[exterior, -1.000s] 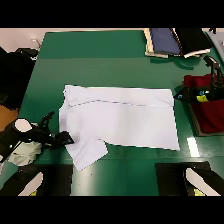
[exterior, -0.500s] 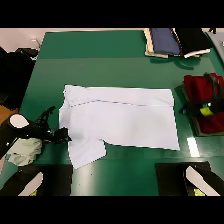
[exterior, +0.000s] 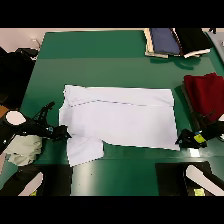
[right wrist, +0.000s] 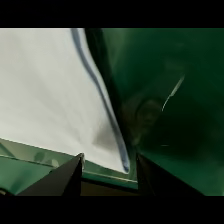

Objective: Fold the shirts.

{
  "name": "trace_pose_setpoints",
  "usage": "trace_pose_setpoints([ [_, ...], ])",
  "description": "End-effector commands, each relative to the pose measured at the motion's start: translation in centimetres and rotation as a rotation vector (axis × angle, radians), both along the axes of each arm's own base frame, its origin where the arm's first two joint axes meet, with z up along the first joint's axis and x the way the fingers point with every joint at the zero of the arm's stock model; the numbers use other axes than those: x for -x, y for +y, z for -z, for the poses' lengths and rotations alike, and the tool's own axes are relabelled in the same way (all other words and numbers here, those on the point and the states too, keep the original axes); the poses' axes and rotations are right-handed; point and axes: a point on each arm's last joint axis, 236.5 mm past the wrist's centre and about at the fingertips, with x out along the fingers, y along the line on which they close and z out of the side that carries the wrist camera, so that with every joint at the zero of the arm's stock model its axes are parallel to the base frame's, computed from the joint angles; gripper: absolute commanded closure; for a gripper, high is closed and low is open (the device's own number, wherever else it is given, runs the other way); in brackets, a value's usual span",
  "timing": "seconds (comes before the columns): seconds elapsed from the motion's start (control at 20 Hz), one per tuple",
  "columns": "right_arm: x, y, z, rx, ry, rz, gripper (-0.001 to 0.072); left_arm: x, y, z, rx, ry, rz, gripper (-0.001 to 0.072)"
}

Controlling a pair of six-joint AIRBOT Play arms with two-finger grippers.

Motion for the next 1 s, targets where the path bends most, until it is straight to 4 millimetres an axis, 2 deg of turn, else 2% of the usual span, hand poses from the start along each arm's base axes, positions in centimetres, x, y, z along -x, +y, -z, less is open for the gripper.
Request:
trace_pose_setpoints([
  [0.0,1.4,1.5,1.3,-0.027,0.075,-0.085,0.0367,0.5,0.2,0.0,-0.009,0.015,0.019,0.0677],
  [0.15,1.3,2.0,1.1,-0.011,0.044,-0.174,0.0662,1.1,0.6,-0.7,-0.034,0.031,0.062,0.0679],
  [0.2,0.9,2.0,0.8,0.011,0.007,-0.188,0.0691,1.1,0.9,-1.4,-0.047,0.015,0.068,0.0679],
  [0.35,0.1,1.4,-1.2,0.084,-0.119,-0.205,0.0692,2.1,1.6,-3.3,-0.081,-0.038,0.035,0.068],
  [0.45,-0.6,0.7,-3.1,0.138,-0.198,-0.21,0.0693,3.7,1.1,-4.7,-0.057,-0.034,0.029,0.0679],
  [0.55,-2.3,-0.4,-5.4,0.215,-0.306,-0.201,0.0693,4.5,0.8,-5.7,-0.046,-0.051,0.041,0.0679],
  [0.6,-3.6,-0.8,-6.6,0.242,-0.367,-0.191,0.0693,4.1,0.9,-6.0,-0.048,-0.07,0.037,0.0679],
  [0.75,-7.9,-1.9,-9.6,0.291,-0.496,-0.168,0.0694,-0.7,1.2,-7.3,-0.064,-0.205,0.007,0.0679],
  [0.85,-10.8,-2.7,-10.6,0.309,-0.533,-0.167,0.0694,-4.7,2.0,-7.6,-0.1,-0.274,-0.002,0.0679],
  [0.95,-14.1,-2.6,-10.9,0.31,-0.566,-0.198,0.0694,-9.0,2.9,-7.5,-0.138,-0.308,-0.023,0.0678],
])
